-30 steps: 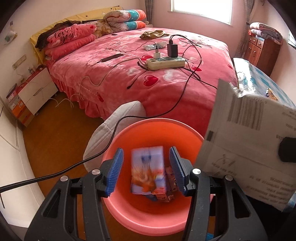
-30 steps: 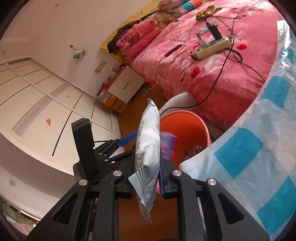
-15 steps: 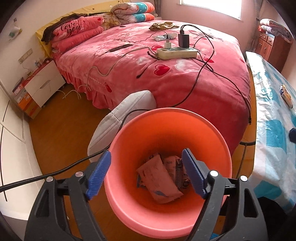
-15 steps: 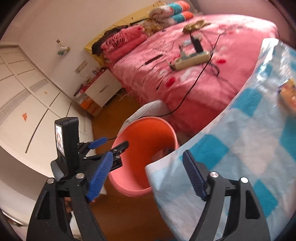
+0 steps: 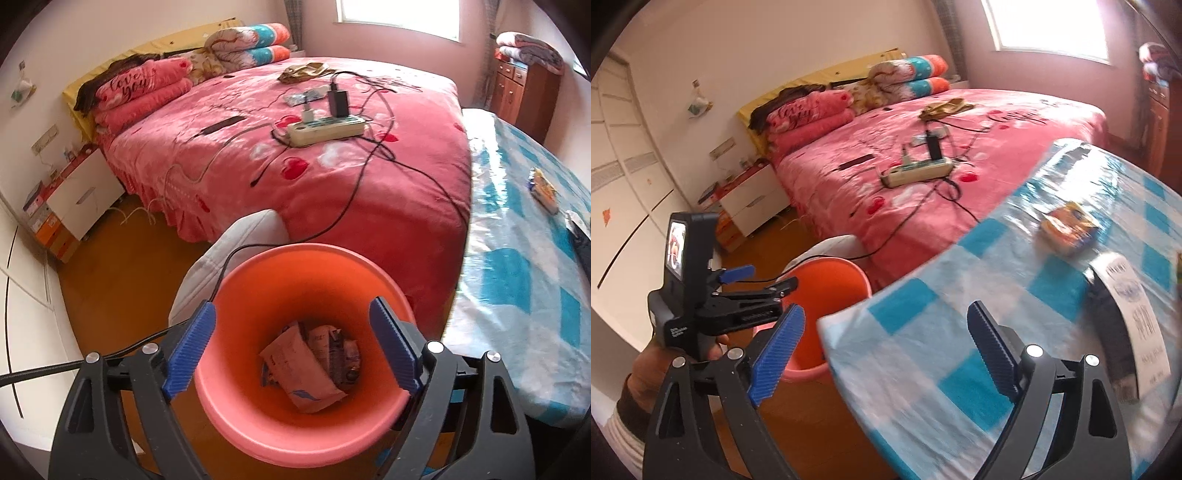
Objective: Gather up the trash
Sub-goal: 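Move both open tools back toward the remaining items on the table, then grasp the white milk carton with left tool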
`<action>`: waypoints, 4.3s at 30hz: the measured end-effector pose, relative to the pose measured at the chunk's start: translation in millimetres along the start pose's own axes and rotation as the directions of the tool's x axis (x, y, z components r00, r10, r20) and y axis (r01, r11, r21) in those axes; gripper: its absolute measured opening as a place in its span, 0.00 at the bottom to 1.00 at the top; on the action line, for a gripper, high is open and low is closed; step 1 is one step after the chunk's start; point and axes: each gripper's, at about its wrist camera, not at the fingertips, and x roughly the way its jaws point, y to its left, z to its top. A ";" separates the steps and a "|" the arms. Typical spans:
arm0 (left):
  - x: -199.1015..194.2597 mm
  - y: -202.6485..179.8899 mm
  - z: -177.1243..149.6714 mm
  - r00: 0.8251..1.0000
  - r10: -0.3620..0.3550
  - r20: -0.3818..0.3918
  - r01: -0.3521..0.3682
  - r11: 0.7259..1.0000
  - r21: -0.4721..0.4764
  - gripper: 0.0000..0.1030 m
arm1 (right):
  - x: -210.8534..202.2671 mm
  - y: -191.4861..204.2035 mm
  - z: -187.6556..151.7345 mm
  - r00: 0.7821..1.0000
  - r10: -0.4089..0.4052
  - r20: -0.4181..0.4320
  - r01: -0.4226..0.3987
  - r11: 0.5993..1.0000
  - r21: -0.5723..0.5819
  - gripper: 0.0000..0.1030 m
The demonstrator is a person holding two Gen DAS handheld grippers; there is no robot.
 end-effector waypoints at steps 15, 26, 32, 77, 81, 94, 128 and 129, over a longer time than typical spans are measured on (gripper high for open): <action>-37.8 -70.6 9.4 0.997 -0.055 0.055 0.047 0.989 0.139 0.84 | -56.5 -49.3 -28.6 0.994 -0.059 0.090 0.046 0.988 0.145 0.91; -62.2 -109.3 9.3 0.994 -0.073 0.079 0.056 0.977 0.205 0.90 | -80.7 -76.6 -47.8 0.988 -0.079 0.130 0.049 0.975 0.215 0.92; -70.2 -128.0 8.6 0.993 -0.085 0.081 0.064 0.970 0.233 0.90 | -91.2 -88.3 -53.4 0.983 -0.093 0.158 0.054 0.970 0.236 0.92; -104.1 -272.9 5.6 0.950 -0.311 -0.019 0.293 0.871 0.395 0.90 | -169.7 -231.7 -92.3 0.919 -0.288 0.269 0.121 0.857 0.501 0.92; -103.4 -287.0 6.7 0.930 -0.363 -0.065 0.360 0.856 0.372 0.90 | -171.4 -249.0 -97.2 0.921 -0.295 0.256 0.119 0.836 0.536 0.92; -84.3 -344.2 14.9 0.907 -0.395 -0.145 0.420 0.850 0.319 0.90 | -169.2 -272.3 -106.9 0.937 -0.272 0.217 0.098 0.804 0.586 0.92; -31.5 -370.2 30.2 0.951 -0.252 -0.181 0.286 0.938 0.193 0.57 | -149.1 -278.9 -103.5 0.964 -0.204 0.168 0.086 0.843 0.530 0.92; -31.8 -369.2 30.2 0.950 -0.254 -0.182 0.287 0.939 0.190 0.56 | -148.8 -279.0 -103.4 0.964 -0.206 0.168 0.089 0.844 0.528 0.92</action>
